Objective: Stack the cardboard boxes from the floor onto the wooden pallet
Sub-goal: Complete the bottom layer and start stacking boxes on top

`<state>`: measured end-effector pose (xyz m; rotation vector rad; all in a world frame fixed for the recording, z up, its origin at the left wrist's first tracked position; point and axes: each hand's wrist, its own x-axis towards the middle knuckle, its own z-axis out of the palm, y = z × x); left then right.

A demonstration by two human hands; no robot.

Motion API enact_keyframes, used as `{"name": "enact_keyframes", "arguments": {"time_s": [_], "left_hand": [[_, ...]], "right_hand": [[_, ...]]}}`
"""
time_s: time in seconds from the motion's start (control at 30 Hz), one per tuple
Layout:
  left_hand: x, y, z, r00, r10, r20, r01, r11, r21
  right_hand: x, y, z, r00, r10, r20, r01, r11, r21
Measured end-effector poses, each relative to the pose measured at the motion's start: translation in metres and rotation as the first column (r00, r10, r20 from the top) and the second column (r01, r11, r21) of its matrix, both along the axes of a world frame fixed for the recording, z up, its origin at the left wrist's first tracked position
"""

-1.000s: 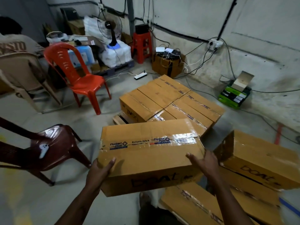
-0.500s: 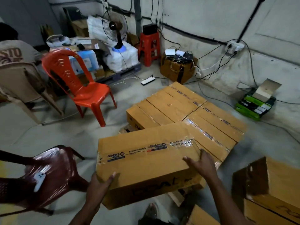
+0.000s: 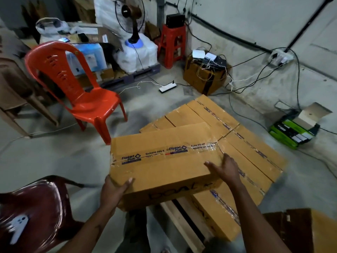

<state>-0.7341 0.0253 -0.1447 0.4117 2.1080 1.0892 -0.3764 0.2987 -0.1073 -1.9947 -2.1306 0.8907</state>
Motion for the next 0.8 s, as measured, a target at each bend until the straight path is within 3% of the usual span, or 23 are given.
{"name": "enact_keyframes", "arguments": {"time_s": [0.23,0.53,0.63,0.8], "left_hand": [[-0.057,0.11,-0.031,1.0,0.011,0.017,-0.01,0.996,-0.086],[-0.125,0.256,-0.097,1.0,0.023,0.005,-0.022,0.972,-0.232],[-0.119,0.298,-0.12,0.995,0.097,0.025,-0.087,0.96,-0.265],[-0.084,0.37,-0.17,0.976,0.213,0.042,-0.201,0.961,-0.192]], "right_hand": [[-0.055,0.123,-0.032,0.999,-0.006,0.04,0.007,1.0,-0.008],[-0.136,0.289,-0.081,0.999,0.038,-0.019,-0.039,0.999,-0.037],[-0.163,0.353,-0.091,1.0,-0.024,-0.021,0.022,0.998,-0.055],[-0.196,0.448,-0.14,0.974,-0.21,-0.086,0.207,0.977,-0.05]]}}
